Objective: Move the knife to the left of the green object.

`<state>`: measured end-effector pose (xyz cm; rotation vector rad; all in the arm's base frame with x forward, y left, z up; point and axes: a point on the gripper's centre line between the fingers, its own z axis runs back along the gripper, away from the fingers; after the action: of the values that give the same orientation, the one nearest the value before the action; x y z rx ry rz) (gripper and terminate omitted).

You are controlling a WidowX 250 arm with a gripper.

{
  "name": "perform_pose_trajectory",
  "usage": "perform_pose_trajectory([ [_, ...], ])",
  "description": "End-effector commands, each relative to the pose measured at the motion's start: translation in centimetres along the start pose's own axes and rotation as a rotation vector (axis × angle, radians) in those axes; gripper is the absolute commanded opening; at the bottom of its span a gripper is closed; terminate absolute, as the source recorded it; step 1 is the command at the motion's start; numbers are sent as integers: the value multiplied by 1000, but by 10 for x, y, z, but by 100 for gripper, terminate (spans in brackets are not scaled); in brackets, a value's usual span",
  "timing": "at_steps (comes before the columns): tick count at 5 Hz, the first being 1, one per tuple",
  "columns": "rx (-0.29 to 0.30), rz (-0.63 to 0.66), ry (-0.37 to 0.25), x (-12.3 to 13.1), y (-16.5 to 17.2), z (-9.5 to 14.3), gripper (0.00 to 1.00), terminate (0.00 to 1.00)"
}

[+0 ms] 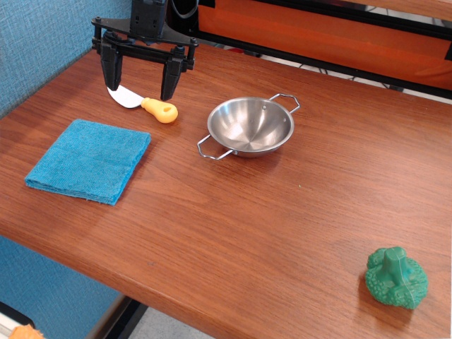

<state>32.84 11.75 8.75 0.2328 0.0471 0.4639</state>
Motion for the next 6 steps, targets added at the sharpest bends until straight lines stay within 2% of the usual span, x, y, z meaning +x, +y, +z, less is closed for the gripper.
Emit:
perform_pose_trajectory([
  [1,0,0,0,0,0,0,100,0],
  [2,-30,188,17,16,-3,-4,100,0],
  [4,-117,484,-31,43,1,-12,100,0],
  [5,-148,585,-82,54,2,-14,100,0],
  [6,-160,680,-32,62,2,-23,100,0],
])
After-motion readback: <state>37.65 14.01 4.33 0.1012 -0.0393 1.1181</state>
